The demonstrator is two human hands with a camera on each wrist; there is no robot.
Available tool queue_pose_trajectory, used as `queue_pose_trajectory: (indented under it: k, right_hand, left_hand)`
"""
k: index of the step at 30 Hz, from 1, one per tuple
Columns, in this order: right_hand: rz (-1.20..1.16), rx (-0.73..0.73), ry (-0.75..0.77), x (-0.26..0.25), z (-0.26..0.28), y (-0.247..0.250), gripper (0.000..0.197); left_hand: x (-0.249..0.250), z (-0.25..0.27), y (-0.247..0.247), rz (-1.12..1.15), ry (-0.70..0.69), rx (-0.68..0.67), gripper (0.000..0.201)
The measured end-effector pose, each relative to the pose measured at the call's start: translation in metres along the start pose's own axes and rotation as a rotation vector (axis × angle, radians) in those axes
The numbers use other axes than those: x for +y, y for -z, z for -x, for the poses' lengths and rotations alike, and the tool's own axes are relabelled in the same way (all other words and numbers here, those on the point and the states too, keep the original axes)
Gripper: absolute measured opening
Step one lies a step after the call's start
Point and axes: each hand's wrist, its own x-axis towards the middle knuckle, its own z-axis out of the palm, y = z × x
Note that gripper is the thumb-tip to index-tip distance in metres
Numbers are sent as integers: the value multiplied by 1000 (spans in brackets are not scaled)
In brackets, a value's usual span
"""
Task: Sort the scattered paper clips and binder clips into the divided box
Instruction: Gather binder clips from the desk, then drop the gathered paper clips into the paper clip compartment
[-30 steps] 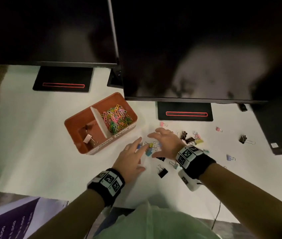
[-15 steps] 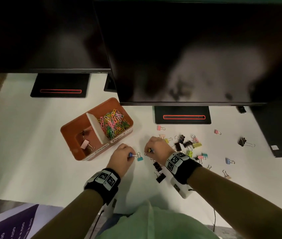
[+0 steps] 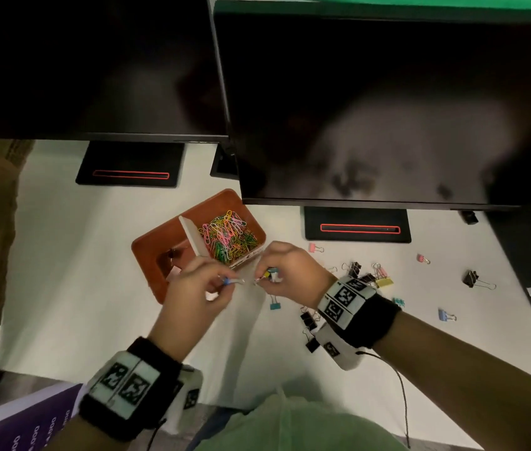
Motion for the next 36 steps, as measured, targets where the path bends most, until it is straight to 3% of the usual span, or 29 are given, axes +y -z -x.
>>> queue_pose_trajectory:
  k: [5, 10, 13, 16, 18, 21, 24, 29, 33, 36]
  right_hand:
    - [-89, 30, 190, -66, -43, -16, 10]
    - [-90, -55, 147, -89, -80, -49, 26]
    - [-140, -38, 132, -82, -74, -45, 28]
    - [-182, 28, 118, -56, -48, -27, 20]
    - [-144, 103, 48, -25, -28, -11, 18]
    - [43, 147, -161, 29, 0, 15, 24]
    - [196, 5, -327, 67, 15, 33, 37]
    - [284, -201, -362, 89, 19, 39, 51]
    - [324, -284, -336, 96, 23, 36, 61]
    - [354, -315, -317, 99, 34, 29, 65]
  left_hand:
    - [-32, -5, 51, 22, 201, 205, 17]
    - [-59, -8, 68, 406, 443, 153, 25]
    - [-59, -6, 68, 252, 382, 203, 23]
    - [-33, -3, 57, 165, 216, 233, 21]
    - [-14, 0, 43, 83, 74, 178, 19]
    - [-1, 0, 7, 13, -52, -58, 18]
    - [-1, -6, -40, -58, -89, -265, 26]
    - [-15, -21, -99, -276, 3, -560, 51]
    - [-31, -22, -115, -359, -62, -564, 46]
    - [-41, -16, -119, -225, -10, -478, 30]
